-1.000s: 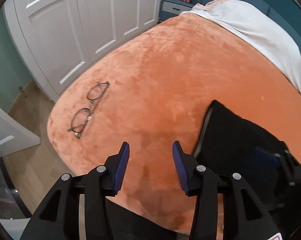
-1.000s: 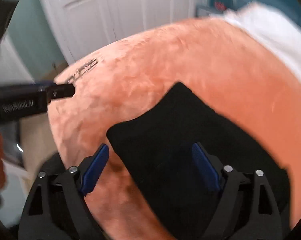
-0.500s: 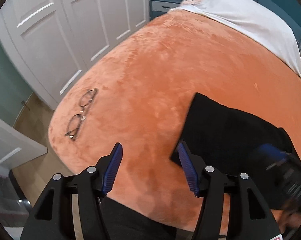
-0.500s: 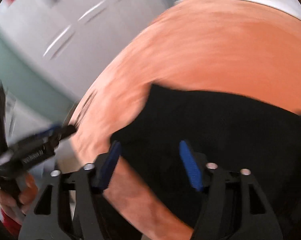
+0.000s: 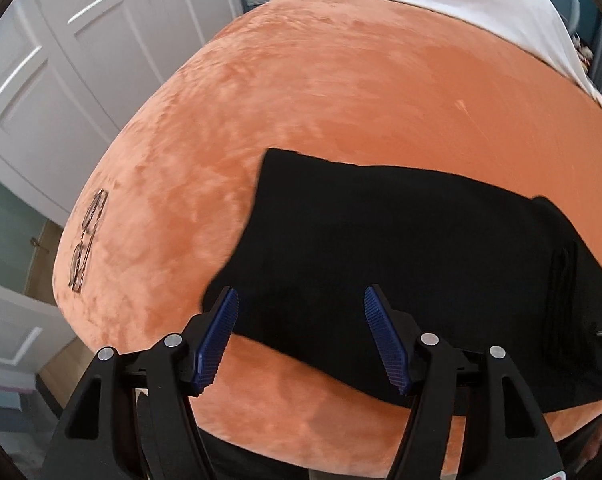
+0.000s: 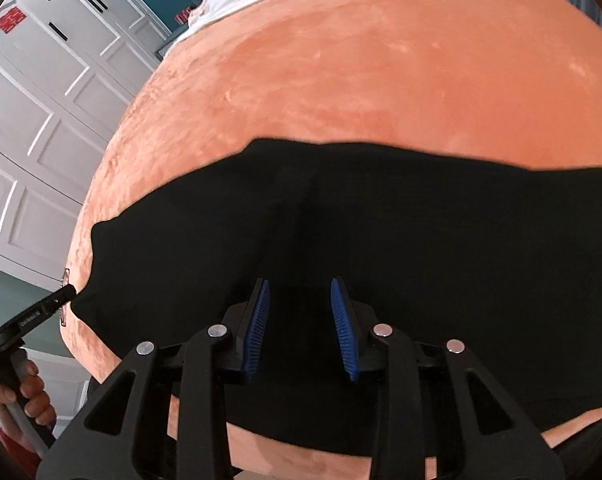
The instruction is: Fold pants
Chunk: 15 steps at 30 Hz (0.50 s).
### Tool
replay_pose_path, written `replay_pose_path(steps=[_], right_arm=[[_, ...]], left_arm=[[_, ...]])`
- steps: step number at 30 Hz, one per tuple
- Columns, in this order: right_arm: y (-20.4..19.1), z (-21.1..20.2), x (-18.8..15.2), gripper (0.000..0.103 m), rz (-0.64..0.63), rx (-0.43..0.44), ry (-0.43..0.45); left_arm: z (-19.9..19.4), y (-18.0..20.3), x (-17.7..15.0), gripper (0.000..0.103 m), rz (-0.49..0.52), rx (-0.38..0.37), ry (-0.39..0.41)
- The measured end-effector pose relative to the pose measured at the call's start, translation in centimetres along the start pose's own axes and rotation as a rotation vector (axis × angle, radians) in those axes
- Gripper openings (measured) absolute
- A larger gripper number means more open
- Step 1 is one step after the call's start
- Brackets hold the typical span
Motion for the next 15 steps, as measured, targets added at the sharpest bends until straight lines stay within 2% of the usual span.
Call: replay_pose_path(steps=[3,5,6,8,10,12,14,15], right_arm=[[-1.5,1.3,-0.7,0.032,-0.114,-0.081,0.024],[-1.7,1.1,-0.7,0.032,-0.165,-0.095,0.019],[-1.5,0.8,-0.4,0.032,-0.15,-0.069,0.009],[-0.1,-0.4,0.2,0.032,-0.018,0.03,0.019],[0.6,0.6,-0.3,0.031,0.022,0.06,-0.016],[-0.1,0.9,-0.6,0.031,-0.09,0.005,0.001],[-0.4,0.3,-0.2,0.033,-0.093,0.004,-0.002],[-0.3,-0.1,-0.1,0.034,-0.071,0.025,0.0]], left_arm=[[0.2,1.2,0.1,0.064,0.023,0.009,-0.005],[0.5,1.7,0.1,0.064,0.029,0.025,-0.01],[0.8,1.6,0.1,0.065,0.023,0.043,-0.018],[1.2,0.8,-0.1,0.07,-0.019,0.055,-0.028],[1.8,-1.2,-0.4,0.075,-0.133,0.013,-0.055],[2.8,-3.4,-1.0,0.077,-0.263,-0.045,-0.099],[3.9,-5.7,-1.7,0.077,-0.401,-0.112,-0.143],[4.4,-6.5,-2.1,0.077,-0.445,-0.122,-0.153]])
Point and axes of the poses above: each gripper's, at about its wrist camera, not at the fingertips, and z roughly the way its jaws point, y to its right, x to its top, the point moved 7 cm from there along z, roughly the way its jaws point, and after that the axes turned 4 degrees about -x, right-handed, at the moved point
